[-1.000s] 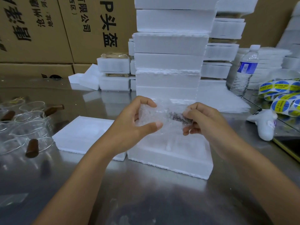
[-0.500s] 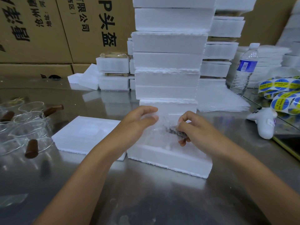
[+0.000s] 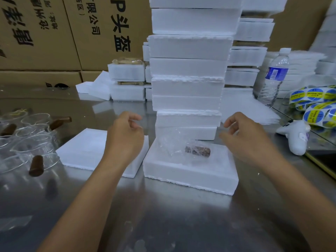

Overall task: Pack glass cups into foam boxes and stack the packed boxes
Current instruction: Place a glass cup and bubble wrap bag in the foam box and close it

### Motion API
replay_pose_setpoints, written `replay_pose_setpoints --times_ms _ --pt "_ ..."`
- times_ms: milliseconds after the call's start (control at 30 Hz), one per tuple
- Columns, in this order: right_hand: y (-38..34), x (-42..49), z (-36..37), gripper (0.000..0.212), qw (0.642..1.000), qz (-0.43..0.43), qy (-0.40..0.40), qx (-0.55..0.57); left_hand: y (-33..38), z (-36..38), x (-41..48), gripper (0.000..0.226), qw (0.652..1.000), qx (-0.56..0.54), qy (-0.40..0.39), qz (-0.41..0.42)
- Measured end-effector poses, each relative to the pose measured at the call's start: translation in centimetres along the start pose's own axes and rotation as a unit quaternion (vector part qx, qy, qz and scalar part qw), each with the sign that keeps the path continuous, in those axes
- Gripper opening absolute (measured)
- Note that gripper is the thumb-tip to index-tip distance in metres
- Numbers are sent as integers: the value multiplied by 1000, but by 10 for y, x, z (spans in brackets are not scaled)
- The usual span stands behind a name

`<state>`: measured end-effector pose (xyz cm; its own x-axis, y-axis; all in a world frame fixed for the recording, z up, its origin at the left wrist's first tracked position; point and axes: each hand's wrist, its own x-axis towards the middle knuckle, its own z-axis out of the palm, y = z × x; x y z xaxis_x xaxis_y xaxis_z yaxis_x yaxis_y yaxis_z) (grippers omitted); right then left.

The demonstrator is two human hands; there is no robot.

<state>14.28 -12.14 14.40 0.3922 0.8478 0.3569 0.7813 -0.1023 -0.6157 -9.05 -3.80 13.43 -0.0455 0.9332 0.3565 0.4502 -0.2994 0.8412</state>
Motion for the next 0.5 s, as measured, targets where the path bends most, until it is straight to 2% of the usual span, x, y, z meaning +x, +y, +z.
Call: replay_pose_setpoints --times_ms 100,167,233,367,500 --pt "5 1 -3 17 988 52 -68 -130 -10 1 -1 23 992 114 -53 -19" --pt "6 2 -3 23 982 75 -91 -148 -11 2 -2 30 982 164 -87 -43" --pt "8 3 -3 29 983 82 -107 -125 -11 1 -4 32 973 197 -105 -60" --pt "10 6 -5 23 976 104 -185 -44 -12 0 -6 32 964 242 -105 -43" --pt "9 5 -5 19 978 59 -193 -51 -3 -7 -3 27 977 203 -57 -8"
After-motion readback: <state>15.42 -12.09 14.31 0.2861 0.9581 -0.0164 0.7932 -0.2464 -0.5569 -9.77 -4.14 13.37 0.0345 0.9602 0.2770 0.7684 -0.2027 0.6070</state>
